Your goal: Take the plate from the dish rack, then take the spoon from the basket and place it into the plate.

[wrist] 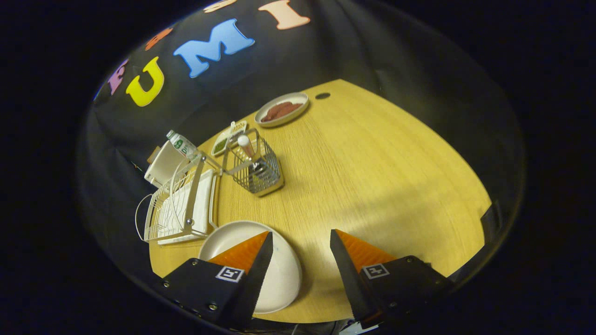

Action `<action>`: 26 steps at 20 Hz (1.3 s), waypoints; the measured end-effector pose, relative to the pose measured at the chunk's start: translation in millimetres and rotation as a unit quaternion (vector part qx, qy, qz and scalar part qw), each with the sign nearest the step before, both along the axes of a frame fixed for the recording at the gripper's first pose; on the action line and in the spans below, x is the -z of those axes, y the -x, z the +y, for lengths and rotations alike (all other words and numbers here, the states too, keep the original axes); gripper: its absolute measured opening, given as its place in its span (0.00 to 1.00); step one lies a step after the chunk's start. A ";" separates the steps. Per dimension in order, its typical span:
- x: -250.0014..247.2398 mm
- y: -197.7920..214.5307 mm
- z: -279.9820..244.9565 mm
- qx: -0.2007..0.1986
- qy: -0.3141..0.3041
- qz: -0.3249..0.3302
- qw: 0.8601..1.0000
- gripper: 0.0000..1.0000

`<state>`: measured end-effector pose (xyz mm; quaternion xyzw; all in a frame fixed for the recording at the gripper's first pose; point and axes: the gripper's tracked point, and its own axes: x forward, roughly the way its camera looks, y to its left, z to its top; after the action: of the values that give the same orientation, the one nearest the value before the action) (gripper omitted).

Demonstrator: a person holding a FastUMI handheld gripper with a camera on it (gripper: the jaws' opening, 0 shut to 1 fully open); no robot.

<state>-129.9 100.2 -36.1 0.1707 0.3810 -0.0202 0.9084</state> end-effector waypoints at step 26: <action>-75.1 -137.7 33.0 -0.107 0.143 -0.383 0.906 0.77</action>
<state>7.9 133.2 39.0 -0.0083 0.0134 0.0901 0.9958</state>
